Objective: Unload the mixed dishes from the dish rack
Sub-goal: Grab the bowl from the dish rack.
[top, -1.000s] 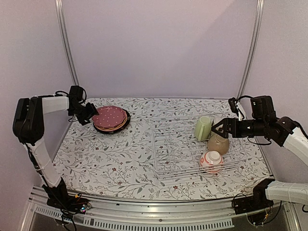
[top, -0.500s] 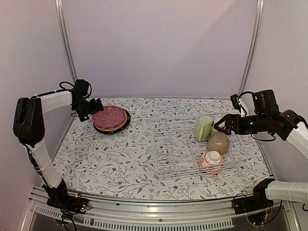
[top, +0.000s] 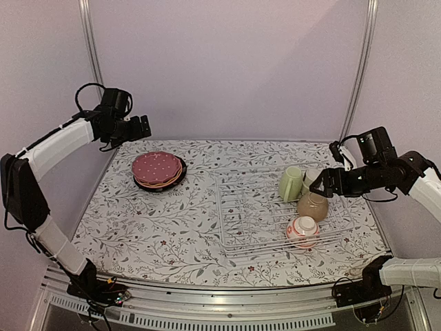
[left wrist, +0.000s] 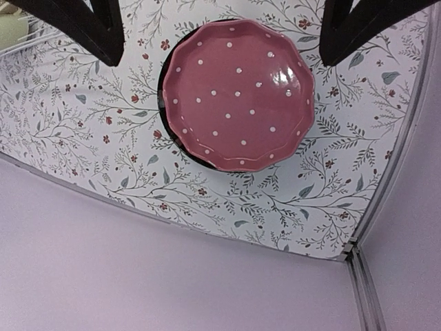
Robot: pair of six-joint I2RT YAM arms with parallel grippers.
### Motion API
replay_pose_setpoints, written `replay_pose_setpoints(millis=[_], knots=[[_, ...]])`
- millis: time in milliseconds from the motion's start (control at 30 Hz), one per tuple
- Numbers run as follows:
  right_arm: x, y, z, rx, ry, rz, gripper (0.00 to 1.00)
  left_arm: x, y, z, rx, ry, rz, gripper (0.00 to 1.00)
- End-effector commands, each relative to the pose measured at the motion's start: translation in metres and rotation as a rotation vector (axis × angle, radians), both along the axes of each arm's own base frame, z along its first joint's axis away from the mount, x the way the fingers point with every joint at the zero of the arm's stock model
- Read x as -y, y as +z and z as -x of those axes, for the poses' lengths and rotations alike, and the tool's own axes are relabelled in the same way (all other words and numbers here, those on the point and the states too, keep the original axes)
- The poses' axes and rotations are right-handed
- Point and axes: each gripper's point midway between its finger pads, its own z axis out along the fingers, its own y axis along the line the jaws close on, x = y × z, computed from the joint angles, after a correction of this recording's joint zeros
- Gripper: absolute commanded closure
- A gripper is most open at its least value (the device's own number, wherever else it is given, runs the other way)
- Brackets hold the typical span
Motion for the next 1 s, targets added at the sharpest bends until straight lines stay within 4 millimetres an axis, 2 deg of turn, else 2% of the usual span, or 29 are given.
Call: replay_pose_setpoints(millis=[0, 200, 400, 467, 767, 967], knots=[[0.005, -0.008, 0.019, -0.079, 0.018, 0.056, 0.04, 0.011, 0.014, 0.012, 0.017, -0.043, -0.053, 0.00], [0.013, -0.029, 0.038, -0.186, 0.019, 0.140, 0.05, 0.035, 0.025, 0.022, 0.050, -0.088, -0.078, 0.01], [0.011, -0.037, 0.035, -0.212, 0.018, 0.162, 0.08, 0.057, 0.032, 0.029, 0.080, -0.141, -0.125, 0.00], [0.009, -0.046, 0.032, -0.236, 0.013, 0.187, 0.08, 0.067, 0.035, 0.032, 0.090, -0.173, -0.139, 0.00], [0.002, -0.065, 0.028, -0.282, 0.036, 0.249, 0.09, 0.076, 0.038, 0.036, 0.101, -0.195, -0.158, 0.01], [-0.002, -0.081, 0.029, -0.323, 0.060, 0.317, 0.01, 0.080, 0.040, 0.037, 0.107, -0.203, -0.178, 0.00]])
